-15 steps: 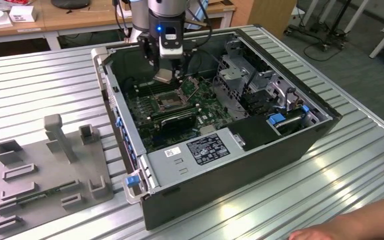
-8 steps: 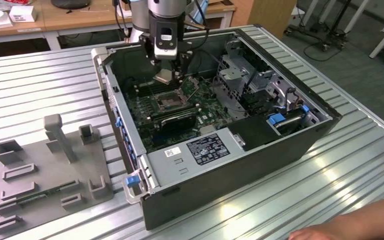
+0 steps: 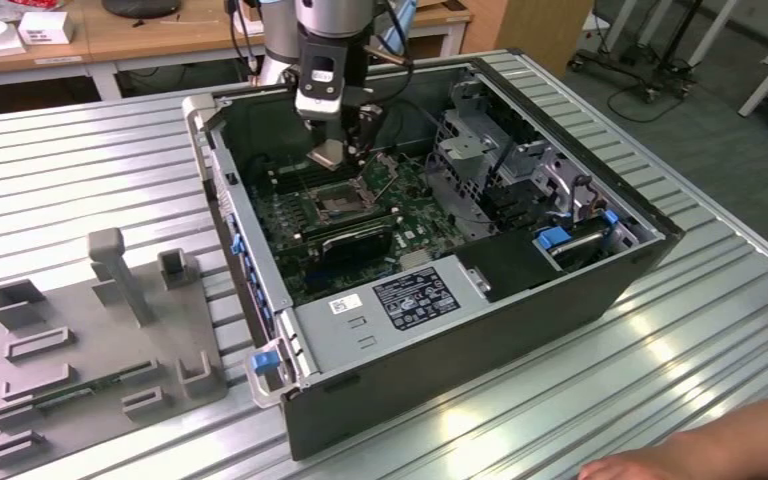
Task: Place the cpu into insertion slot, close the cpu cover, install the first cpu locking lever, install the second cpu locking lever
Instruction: 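Place the cpu into insertion slot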
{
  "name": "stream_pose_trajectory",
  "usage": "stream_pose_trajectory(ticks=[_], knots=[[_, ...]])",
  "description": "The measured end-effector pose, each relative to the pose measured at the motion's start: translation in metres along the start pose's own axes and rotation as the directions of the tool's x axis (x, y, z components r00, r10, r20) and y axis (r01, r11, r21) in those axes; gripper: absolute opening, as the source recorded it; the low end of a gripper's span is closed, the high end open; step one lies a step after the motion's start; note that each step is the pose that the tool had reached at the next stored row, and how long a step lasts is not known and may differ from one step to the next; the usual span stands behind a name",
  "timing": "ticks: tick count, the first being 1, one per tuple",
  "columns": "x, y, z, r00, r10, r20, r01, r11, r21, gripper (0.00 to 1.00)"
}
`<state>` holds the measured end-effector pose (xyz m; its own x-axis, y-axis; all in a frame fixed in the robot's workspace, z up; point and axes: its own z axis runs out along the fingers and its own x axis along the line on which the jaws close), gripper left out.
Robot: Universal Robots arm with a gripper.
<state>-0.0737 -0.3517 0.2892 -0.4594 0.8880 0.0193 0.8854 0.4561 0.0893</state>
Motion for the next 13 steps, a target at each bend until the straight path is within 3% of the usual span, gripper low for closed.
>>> stream_pose_trajectory(ticks=[4, 9, 13], knots=[[0.0, -0.0001, 0.001, 0.9974, 0.072, 0.0064, -0.072, 0.9974, -0.0017, 0.54], [-0.0001, -0.0002, 0.0021, 0.987, 0.16, 0.0141, -0.16, 0.9871, -0.0043, 0.54], [0.0, -0.0002, 0.0021, 0.9849, 0.172, 0.0151, -0.172, 0.9851, -0.0047, 0.54]])
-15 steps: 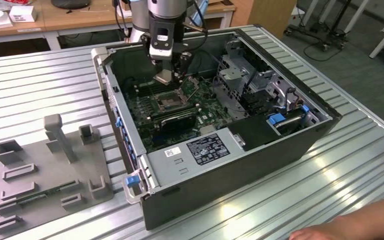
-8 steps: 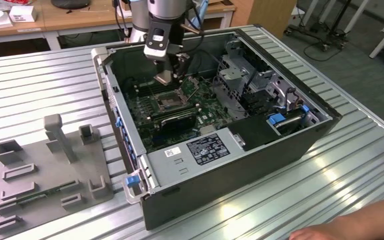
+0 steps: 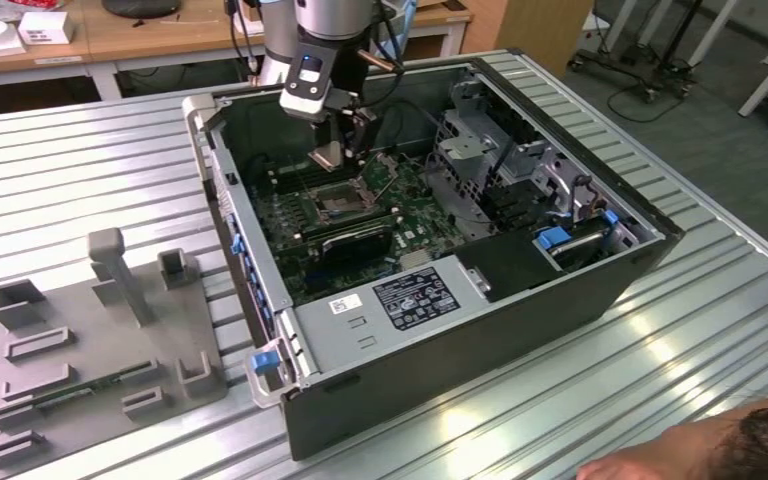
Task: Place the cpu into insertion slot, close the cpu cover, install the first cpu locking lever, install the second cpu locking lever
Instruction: 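Place the cpu into insertion slot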
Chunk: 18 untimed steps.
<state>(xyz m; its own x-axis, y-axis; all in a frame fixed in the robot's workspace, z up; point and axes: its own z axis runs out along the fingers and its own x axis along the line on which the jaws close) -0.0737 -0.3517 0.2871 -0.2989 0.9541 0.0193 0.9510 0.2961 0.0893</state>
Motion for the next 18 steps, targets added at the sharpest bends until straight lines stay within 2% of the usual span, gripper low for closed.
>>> stream_pose_trajectory(ticks=[13, 15, 18], knots=[[0.0, 0.0, 0.0001, 1.0, 0.005, 0.0005, -0.005, 1.0, -0.0001, 0.54], [0.0, 0.0, 0.0007, 0.9996, 0.03, 0.0026, -0.03, 0.9996, -0.0007, 0.54], [0.0, -0.0001, 0.0018, 0.9964, 0.084, 0.0075, -0.084, 0.9964, -0.002, 0.54]])
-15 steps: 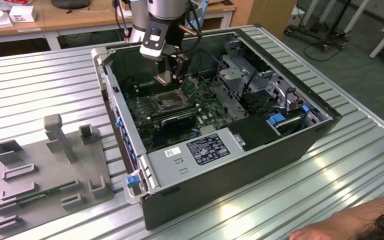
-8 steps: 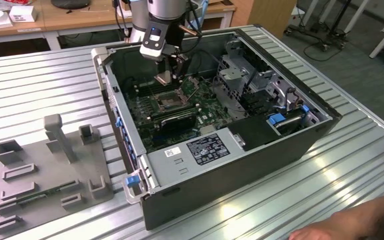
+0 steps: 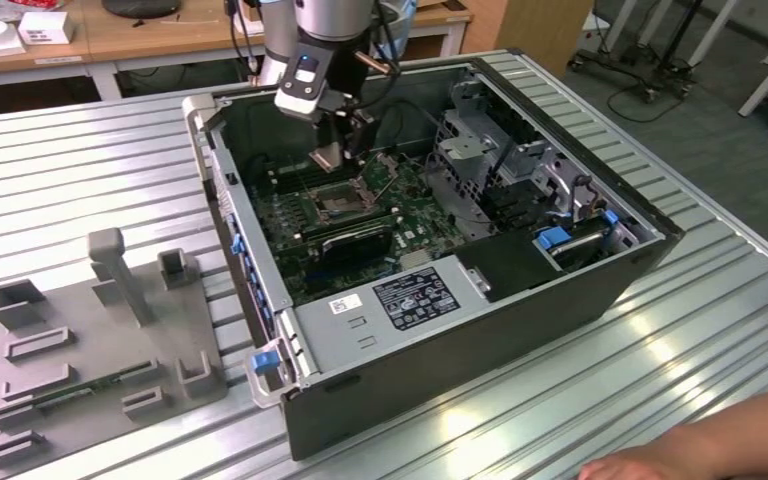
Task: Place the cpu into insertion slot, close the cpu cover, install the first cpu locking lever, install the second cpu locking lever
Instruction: 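Place the cpu into insertion slot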
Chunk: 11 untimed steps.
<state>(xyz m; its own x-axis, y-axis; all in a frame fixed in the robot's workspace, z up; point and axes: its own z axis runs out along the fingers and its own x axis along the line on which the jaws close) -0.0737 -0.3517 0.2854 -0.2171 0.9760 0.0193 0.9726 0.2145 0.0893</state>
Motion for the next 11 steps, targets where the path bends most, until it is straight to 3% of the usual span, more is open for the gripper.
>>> stream_pose_trajectory(ticks=[3, 5, 8, 11], knots=[[0.0, -0.0001, 0.0012, 0.9985, 0.054, 0.0047, -0.054, 0.9986, -0.0013, 0.54], [0.0, -0.0002, 0.0021, 0.9958, 0.091, 0.0081, -0.091, 0.9958, -0.0021, 0.54], [-0.0001, -0.0003, 0.0035, 0.9894, 0.144, 0.0127, -0.144, 0.9895, -0.0038, 0.54], [-0.0001, -0.0004, 0.0046, 0.9805, 0.196, 0.0173, -0.196, 0.9807, -0.0054, 0.54]])
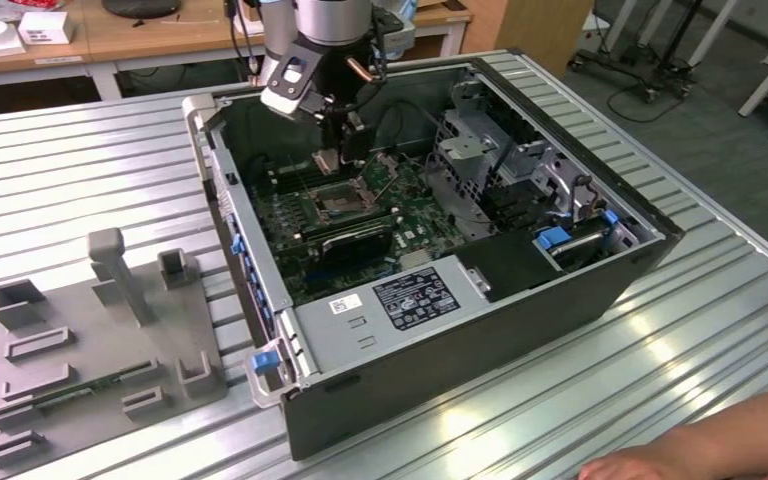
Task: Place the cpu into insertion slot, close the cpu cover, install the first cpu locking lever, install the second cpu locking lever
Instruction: 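Place the cpu into insertion slot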
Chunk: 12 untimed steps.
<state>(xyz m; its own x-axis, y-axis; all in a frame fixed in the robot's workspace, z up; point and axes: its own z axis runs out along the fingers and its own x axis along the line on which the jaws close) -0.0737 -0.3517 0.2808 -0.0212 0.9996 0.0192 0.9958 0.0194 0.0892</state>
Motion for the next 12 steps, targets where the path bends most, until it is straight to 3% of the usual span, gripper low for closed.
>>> stream_pose_trajectory(ticks=[7, 12], knots=[[0.0, -0.0001, 0.001, 1.0, 0.005, 0.0001, -0.005, 1.0, -0.0008, 0.54], [-0.0002, -0.0009, 0.0081, 1.0, 0.005, 0.0006, -0.005, 1.0, -0.0041, 0.54]])
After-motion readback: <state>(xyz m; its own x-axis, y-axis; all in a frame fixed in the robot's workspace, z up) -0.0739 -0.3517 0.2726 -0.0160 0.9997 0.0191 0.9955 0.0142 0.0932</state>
